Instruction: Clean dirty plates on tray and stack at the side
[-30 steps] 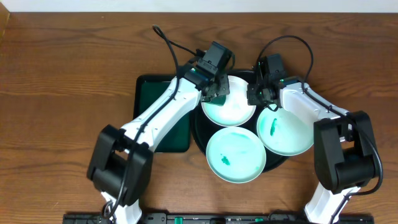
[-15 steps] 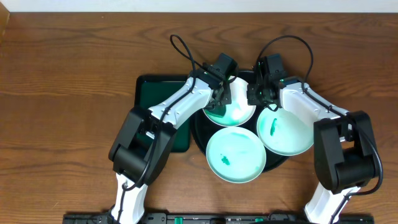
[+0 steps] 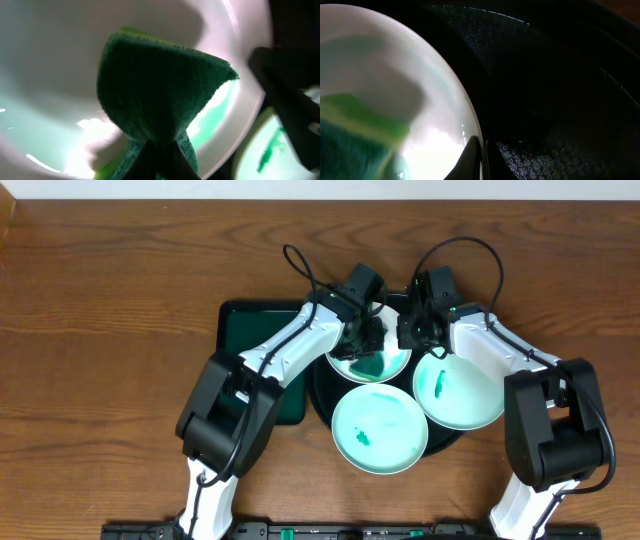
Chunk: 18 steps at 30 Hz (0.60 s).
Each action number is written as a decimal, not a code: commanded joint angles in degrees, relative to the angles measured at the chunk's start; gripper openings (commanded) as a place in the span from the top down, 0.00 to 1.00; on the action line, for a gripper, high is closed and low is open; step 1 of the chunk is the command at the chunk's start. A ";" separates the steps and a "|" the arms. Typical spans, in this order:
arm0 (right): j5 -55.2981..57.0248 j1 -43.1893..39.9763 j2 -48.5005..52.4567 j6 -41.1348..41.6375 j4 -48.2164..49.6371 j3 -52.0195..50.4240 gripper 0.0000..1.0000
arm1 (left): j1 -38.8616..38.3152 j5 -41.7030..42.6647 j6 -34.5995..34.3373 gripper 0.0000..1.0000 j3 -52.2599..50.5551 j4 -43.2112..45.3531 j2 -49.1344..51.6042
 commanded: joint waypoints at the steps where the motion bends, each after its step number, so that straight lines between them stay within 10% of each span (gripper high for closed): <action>1: -1.60 1.05 -0.04 0.44 0.11 -0.44 0.99 | -0.52 -0.33 2.29 0.93 3.26 -0.15 -6.36; 18: -1.62 1.05 -0.04 0.44 0.13 -0.44 0.99 | -0.52 -21.94 2.27 0.93 1.11 -3.80 -6.12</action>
